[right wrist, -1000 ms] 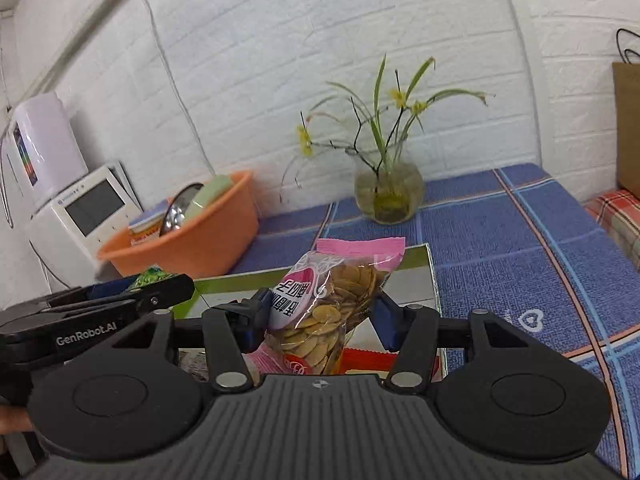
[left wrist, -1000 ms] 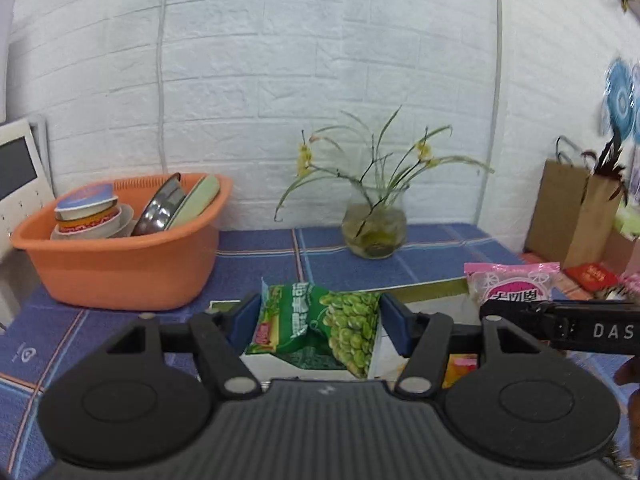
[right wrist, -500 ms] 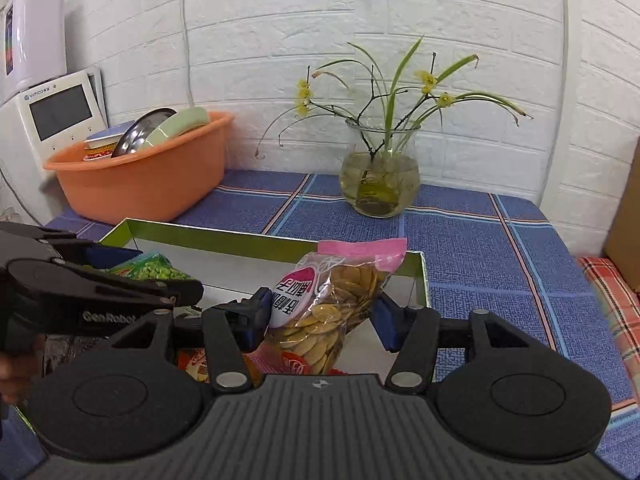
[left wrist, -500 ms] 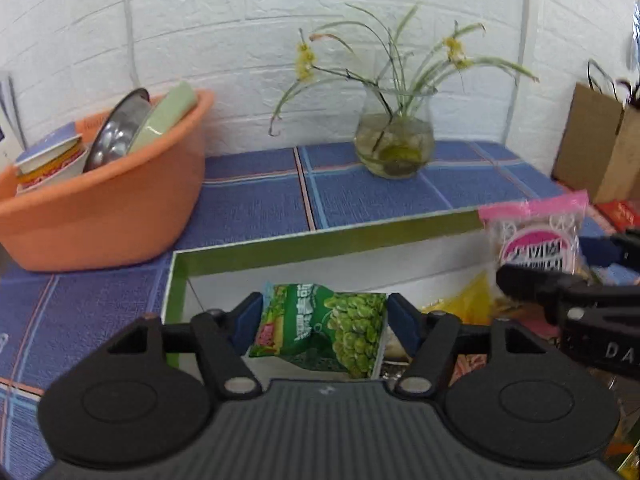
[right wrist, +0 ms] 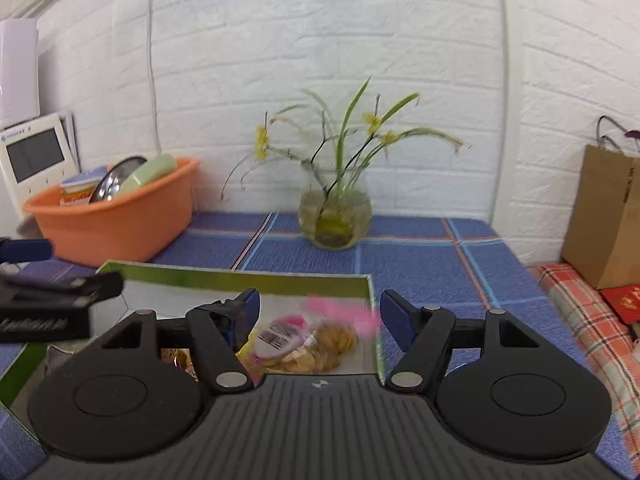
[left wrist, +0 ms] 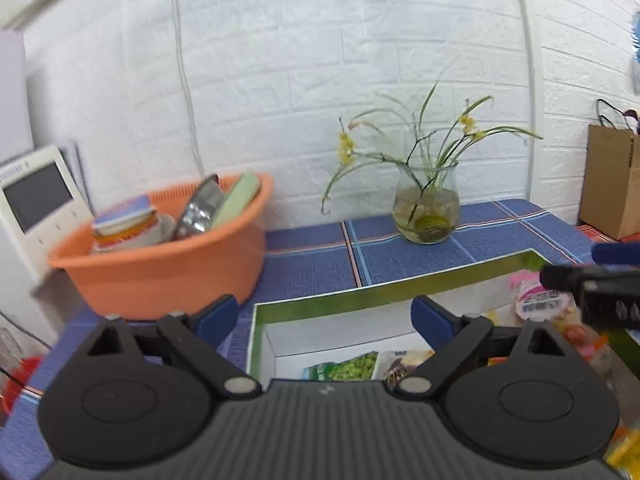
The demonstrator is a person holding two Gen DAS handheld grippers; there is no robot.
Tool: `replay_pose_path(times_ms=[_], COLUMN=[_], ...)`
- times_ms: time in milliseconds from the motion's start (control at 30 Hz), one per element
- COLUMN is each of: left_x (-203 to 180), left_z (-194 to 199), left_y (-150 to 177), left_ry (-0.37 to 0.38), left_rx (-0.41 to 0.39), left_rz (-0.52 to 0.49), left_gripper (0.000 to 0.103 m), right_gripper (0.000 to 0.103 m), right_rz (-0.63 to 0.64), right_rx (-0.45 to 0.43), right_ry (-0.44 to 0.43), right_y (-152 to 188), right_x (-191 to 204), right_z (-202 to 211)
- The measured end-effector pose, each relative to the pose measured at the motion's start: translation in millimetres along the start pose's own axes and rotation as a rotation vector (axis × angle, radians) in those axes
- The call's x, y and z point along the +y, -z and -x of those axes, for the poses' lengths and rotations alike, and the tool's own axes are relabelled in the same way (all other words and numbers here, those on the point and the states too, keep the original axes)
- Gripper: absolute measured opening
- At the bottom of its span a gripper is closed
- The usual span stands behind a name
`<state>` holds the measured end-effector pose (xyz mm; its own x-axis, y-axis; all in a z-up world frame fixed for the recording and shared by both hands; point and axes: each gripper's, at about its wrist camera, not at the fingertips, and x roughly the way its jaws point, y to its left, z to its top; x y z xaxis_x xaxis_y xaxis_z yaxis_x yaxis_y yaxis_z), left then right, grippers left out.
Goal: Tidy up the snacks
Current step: 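Drop the pea bag into the green box with the left gripper while the right drops the seed bag, then move the left gripper to the cracker packet while the right reaches the brown jerky packet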
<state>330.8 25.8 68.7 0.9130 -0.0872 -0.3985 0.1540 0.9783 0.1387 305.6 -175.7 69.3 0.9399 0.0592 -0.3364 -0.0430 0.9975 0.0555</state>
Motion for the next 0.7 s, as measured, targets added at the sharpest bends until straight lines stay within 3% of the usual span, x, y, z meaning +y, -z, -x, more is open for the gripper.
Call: replay_pose_path(times_ms=[200, 400, 567, 700], left_x=[3, 17, 23, 9], left_z=[72, 127, 153, 157], left_y=[28, 79, 120, 141], left_ry=[0.039, 0.049, 0.159, 0.221], left_rx=[-0.046, -0.064, -0.039, -0.010], left_rz=[0.050, 0.197, 0.275, 0.231], left_gripper=[0.093, 0.094, 0.094, 0.096], right_gripper=[0.103, 0.103, 0.103, 0.103], right_rz=[0.002, -0.097, -0.115, -0.180], right_rx=[-0.081, -0.172, -0.173, -0.151], right_ry=[0.006, -0.021, -0.175, -0.315], right_y=[4, 31, 84, 118], right_x=[7, -2, -13, -21], right_z=[37, 101, 155, 177])
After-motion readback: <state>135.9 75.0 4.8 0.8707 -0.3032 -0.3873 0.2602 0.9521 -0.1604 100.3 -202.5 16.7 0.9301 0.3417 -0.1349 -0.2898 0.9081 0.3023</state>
